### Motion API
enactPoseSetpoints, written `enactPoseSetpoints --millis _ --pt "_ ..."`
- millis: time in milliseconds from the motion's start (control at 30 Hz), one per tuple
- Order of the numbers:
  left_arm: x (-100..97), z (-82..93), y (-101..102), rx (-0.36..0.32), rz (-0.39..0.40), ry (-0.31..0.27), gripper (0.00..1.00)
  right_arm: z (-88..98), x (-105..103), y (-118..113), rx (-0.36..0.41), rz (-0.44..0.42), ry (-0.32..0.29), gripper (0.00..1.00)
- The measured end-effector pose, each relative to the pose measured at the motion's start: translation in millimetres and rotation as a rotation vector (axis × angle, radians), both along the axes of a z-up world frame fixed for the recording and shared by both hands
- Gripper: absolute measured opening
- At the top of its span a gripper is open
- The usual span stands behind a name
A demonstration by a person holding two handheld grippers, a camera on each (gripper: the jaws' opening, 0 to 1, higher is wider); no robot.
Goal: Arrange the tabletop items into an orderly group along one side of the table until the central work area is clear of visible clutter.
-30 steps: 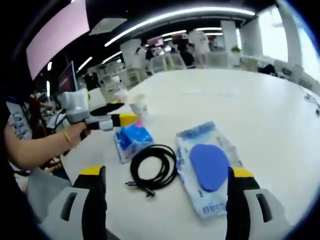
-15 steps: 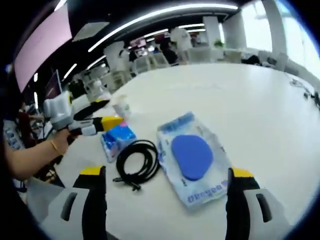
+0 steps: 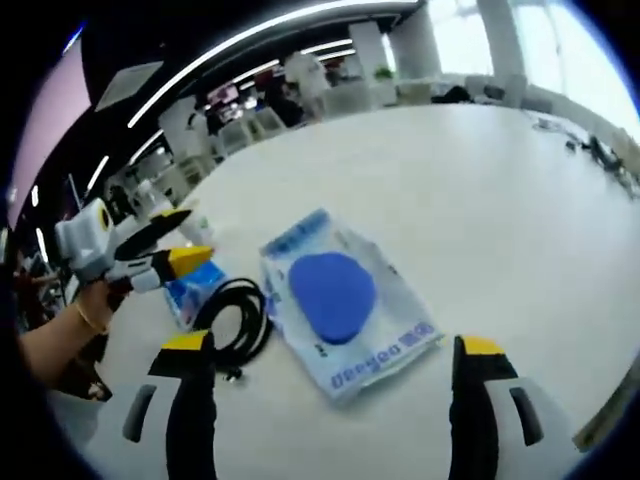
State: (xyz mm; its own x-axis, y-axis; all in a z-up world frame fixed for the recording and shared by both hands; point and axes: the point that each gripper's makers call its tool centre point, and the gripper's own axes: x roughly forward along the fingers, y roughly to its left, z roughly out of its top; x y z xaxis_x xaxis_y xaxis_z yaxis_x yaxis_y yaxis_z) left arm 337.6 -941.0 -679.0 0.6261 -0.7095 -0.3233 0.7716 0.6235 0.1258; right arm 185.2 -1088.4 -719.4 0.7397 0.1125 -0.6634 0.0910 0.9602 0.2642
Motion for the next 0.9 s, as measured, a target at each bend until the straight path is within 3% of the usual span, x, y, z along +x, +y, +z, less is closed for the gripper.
enactPoseSetpoints --millis 167,400,567,900 --pt "-2.2 -7.4 -15 0.016 -0.029 0.027 0.69 -15.6 -7 -3 0.004 -0.055 0.048 0.86" --pt "-3.0 -20.5 -34 0.031 -0.065 0.081 0.61 -22.1 -10 -5 0.036 -0.117 0.055 0.71" --pt "-1.2 -35.5 -39 0.081 -0.077 0.128 0.53 -25.6 -9 0 0.040 -0.092 0.066 0.55" --pt "7.5 -54.6 -50 0.121 -0.108 0.176 0.40 -33.3 -12 -1 0.096 -0.123 0.100 0.45"
